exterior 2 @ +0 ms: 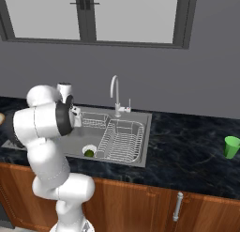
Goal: Remove the lime and lime from the sink. Then move the bowl and cup from the counter to the sink for washing.
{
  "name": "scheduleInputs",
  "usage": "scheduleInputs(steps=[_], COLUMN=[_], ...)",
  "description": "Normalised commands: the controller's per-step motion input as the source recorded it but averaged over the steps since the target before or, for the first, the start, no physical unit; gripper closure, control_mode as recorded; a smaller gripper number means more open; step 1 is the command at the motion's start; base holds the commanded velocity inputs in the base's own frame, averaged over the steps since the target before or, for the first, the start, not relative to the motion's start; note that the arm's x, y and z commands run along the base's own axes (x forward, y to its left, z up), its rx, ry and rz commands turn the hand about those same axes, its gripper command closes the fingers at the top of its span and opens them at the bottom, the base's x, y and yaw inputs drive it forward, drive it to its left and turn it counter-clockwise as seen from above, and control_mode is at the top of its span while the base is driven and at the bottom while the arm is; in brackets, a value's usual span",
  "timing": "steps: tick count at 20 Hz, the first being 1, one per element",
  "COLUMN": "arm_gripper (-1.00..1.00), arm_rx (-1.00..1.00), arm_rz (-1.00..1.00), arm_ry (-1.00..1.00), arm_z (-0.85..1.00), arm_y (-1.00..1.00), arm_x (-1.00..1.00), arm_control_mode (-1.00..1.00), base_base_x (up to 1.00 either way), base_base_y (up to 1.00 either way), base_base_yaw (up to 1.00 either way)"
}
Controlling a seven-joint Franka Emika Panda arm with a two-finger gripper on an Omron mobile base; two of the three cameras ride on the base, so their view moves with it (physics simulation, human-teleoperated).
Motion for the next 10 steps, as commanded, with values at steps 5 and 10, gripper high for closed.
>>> scheduleInputs(steps=[5, 10], arm_gripper=[1.00, 1.00], arm_rx=[0.01, 0.02], arm_rz=[0.00, 0.00], arm_ry=[-0.01, -0.03], arm_z=[0.39, 0.36], arm_y=[-0.14, -0.19], arm_x=[-0.39, -0.44], arm_control_mode=[-1.00, -1.00], base_base_x=[0.00, 0.00], base_base_y=[0.00, 0.00], base_base_yaw=[0.00, 0.00])
